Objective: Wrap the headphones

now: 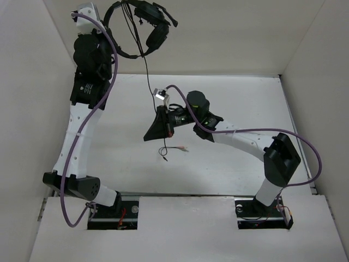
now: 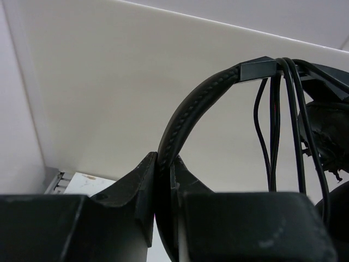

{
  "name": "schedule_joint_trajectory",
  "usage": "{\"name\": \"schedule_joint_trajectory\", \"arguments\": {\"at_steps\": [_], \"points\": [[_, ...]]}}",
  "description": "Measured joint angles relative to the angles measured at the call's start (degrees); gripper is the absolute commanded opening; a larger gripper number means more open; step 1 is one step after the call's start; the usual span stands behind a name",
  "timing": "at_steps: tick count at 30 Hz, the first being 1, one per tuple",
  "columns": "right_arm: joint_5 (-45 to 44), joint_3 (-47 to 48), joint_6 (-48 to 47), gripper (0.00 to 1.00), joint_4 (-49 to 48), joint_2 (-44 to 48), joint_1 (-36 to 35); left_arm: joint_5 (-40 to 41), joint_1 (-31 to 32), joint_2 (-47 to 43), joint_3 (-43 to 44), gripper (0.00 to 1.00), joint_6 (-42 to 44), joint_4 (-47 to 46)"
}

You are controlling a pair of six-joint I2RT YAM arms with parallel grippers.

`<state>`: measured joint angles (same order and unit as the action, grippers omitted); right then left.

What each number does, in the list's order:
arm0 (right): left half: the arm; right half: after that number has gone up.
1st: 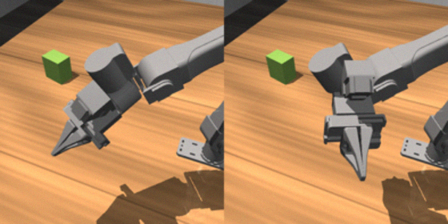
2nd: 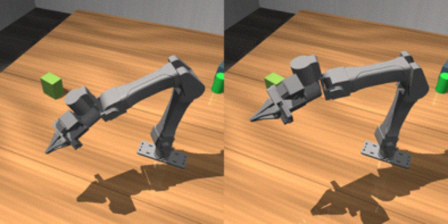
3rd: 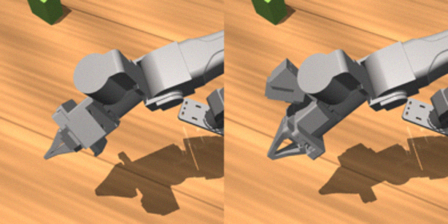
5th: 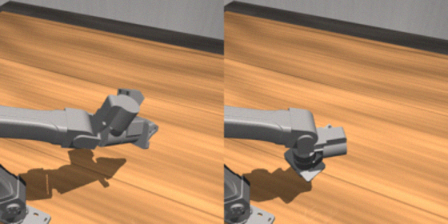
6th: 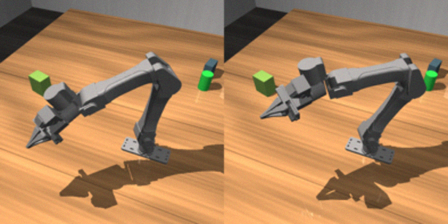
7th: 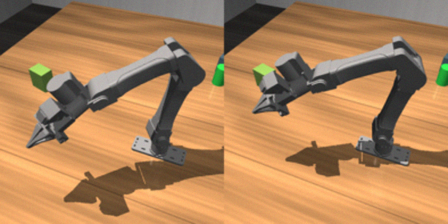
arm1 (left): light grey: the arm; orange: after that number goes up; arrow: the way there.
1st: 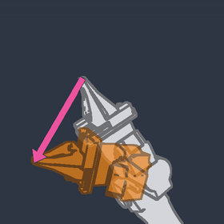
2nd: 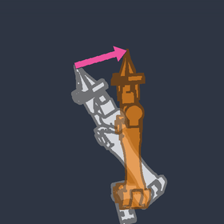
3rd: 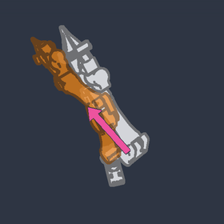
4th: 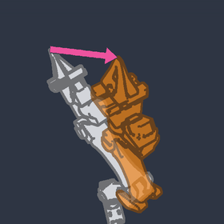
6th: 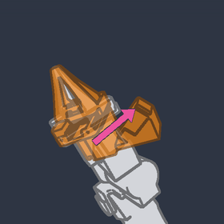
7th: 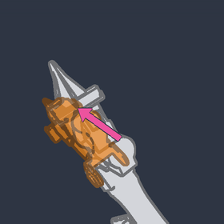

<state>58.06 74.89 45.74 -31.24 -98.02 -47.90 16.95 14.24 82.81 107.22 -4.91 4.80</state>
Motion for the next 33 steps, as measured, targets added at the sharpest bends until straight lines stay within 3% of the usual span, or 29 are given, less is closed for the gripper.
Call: {"name": "schedule_joint_trajectory", "arguments": {"at_steps": [9, 14, 23, 33], "points": [[-1.75, 11.63, -15.45, 0.0, 22.88, -0.7, -7.5, 5.51, 2.1, 0.92, -3.32, 0.0, 5.31, -4.55], [-6.62, 19.96, -29.07, 0.0, 39.1, -0.66, -7.91, 7.65, 4.07, 0.76, -10.64, 0.0, 12.7, -9.64], [-29.22, 30.05, -57.48, 0.0, 59.21, 4.24, 1.27, 7.93, 9.38, 0.7, -26.8, 0.0, 25.27, -10.54], [-59.06, 32.09, -88.65, 0.0, 63.08, 7.78, 1.68, 4.09, 10.69, -3.69, -34.07, 0.0, 28.74, -8.87]]}}
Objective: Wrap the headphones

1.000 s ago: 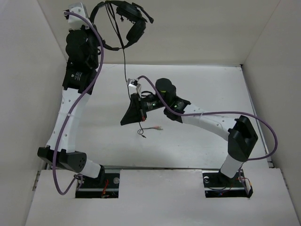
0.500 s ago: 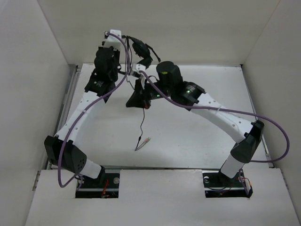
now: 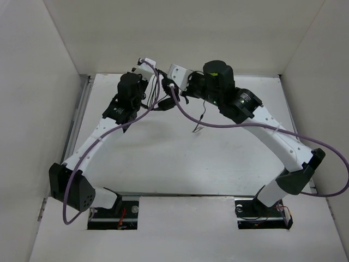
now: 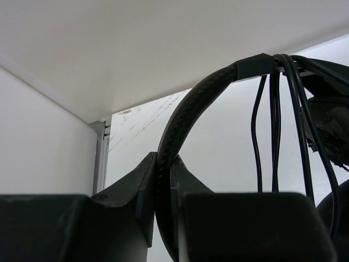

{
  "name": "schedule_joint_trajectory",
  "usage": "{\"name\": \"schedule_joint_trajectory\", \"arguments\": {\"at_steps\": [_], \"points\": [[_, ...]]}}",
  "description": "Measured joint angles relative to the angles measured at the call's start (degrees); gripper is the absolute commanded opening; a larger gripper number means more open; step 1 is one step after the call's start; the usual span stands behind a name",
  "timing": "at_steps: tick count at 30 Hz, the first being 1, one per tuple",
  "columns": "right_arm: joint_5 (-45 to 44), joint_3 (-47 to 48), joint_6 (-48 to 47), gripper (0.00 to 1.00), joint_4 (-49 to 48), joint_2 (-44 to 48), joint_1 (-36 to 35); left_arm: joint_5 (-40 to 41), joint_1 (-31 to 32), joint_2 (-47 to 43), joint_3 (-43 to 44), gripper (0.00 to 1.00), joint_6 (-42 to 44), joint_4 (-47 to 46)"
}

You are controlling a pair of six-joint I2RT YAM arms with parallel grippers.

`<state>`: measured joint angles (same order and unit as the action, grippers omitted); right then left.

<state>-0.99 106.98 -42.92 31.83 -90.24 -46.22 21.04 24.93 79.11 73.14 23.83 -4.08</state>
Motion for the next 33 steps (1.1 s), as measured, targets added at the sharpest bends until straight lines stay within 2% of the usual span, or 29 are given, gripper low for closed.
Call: {"name": "schedule_joint_trajectory", "arguments": {"at_steps": [7, 13, 24, 33], "points": [[-12.44, -5.42, -15.93, 0.0, -10.21, 0.07, 4.42, -5.01, 1.73, -5.09, -2.4, 0.0, 0.13, 3.5], [-14.67, -6.6, -20.31, 0.0, -18.53, -1.92, 8.41, -13.94, 4.11, -8.28, -2.4, 0.0, -1.25, 7.96], [-12.66, -6.6, -18.14, 0.01, -22.73, -6.08, 12.74, -27.82, 4.98, -10.62, 0.52, 0.0, -4.98, 12.92], [-6.8, -5.9, -2.67, 0.05, -21.57, -8.83, 21.4, -34.99, 3.61, -10.56, 8.41, 0.0, -10.29, 19.32]]}}
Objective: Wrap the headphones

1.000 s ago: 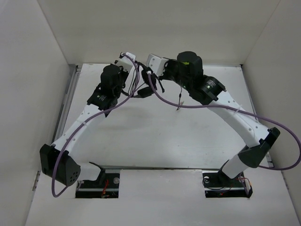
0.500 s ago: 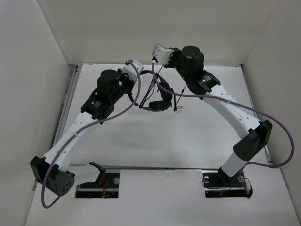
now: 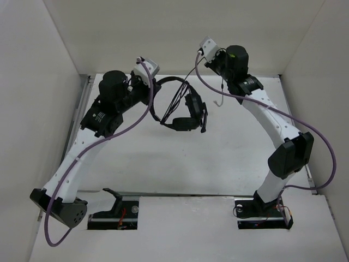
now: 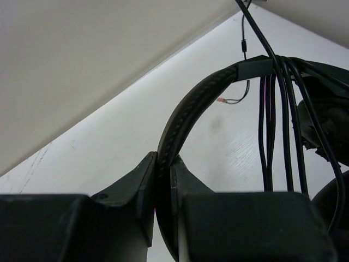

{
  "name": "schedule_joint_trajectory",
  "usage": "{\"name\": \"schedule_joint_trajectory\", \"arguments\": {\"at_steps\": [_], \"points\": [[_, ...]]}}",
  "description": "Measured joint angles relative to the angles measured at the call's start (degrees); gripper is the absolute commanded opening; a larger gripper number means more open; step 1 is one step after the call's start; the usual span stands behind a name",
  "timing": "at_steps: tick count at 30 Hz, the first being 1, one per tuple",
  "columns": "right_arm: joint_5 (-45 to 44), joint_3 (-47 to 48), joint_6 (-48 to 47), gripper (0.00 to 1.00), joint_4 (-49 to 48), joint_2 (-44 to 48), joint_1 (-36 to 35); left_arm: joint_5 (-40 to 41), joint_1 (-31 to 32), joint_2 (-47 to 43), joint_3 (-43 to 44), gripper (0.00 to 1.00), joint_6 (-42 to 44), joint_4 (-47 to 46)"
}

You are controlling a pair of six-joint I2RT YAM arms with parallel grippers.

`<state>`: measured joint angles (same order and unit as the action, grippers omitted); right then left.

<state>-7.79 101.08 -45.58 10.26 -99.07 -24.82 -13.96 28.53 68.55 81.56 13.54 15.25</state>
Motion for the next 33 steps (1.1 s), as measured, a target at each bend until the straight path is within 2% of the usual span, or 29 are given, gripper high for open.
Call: {"name": "schedule_joint_trajectory", "arguments": {"at_steps": [11, 20, 25, 33], "points": [[19.5, -3.39, 27.1, 0.08, -0.07, 0.04, 2.27, -6.78, -3.65, 3.52, 16.94, 0.0, -10.99, 1.55], [37.0, -8.81, 46.9, 0.07, -3.54, 0.04, -0.46, -8.09, -9.55, 8.59, 26.4, 0.0, -23.78, -1.66], [48.33, -13.77, 61.61, 0.07, -14.08, 0.13, -3.3, -6.03, -11.19, 12.09, 32.02, 0.0, -26.25, -2.29], [60.22, -22.4, 89.59, 0.13, -39.74, 0.13, -12.59, -0.26, -12.17, 14.99, 36.22, 0.0, -26.71, -2.62]]}}
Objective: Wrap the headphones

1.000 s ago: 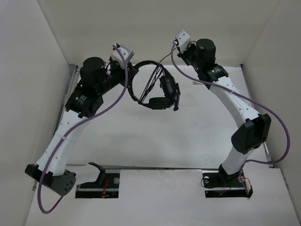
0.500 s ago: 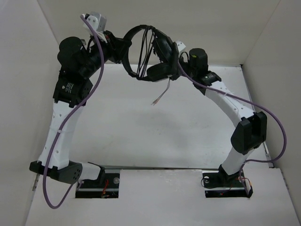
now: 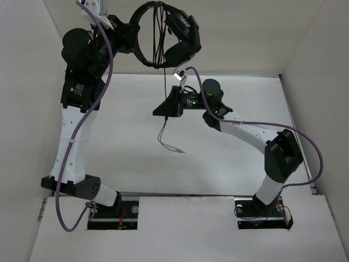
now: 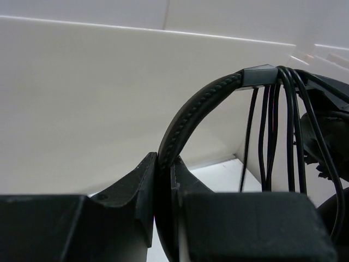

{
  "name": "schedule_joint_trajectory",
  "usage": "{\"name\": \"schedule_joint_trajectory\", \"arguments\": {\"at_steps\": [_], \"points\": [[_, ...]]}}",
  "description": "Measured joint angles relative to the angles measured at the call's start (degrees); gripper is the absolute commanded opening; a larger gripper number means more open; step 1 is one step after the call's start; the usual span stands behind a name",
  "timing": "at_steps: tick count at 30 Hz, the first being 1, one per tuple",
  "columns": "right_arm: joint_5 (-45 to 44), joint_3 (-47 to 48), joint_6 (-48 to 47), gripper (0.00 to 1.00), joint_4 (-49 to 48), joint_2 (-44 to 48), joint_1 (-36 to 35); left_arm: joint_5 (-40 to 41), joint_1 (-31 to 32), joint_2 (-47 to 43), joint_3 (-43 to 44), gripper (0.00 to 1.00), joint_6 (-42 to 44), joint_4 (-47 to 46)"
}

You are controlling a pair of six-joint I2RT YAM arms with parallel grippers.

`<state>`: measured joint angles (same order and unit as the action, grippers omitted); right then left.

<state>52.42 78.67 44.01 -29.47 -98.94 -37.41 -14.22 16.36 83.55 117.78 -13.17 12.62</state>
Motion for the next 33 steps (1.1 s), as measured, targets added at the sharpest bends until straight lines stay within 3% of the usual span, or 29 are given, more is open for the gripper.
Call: {"name": "schedule_joint_trajectory", "arguments": {"at_steps": [5, 10, 18, 26, 33], "points": [[2.12, -1.14, 10.25, 0.12, -11.82, 0.0, -6.47, 7.76, -0.2, 0.26, 1.14, 0.0, 3.98, -0.5], [2.08, -1.09, 13.42, 0.1, -16.41, -0.02, -9.29, 15.61, 1.01, 0.63, 1.09, 0.0, 11.1, -1.03], [1.33, 0.26, 12.59, 0.14, -14.75, -1.27, -9.46, 21.73, 2.91, 1.84, 0.72, 0.0, 14.64, -1.97], [3.17, 0.35, 11.23, 0.19, -10.21, -4.55, -10.25, 26.49, 2.91, 3.69, 3.17, 0.0, 9.6, -5.11], [4.02, 0.35, 11.15, 0.08, -8.92, -5.64, -10.38, 29.55, 2.73, 3.72, 3.89, 0.0, 8.28, -6.84]]}}
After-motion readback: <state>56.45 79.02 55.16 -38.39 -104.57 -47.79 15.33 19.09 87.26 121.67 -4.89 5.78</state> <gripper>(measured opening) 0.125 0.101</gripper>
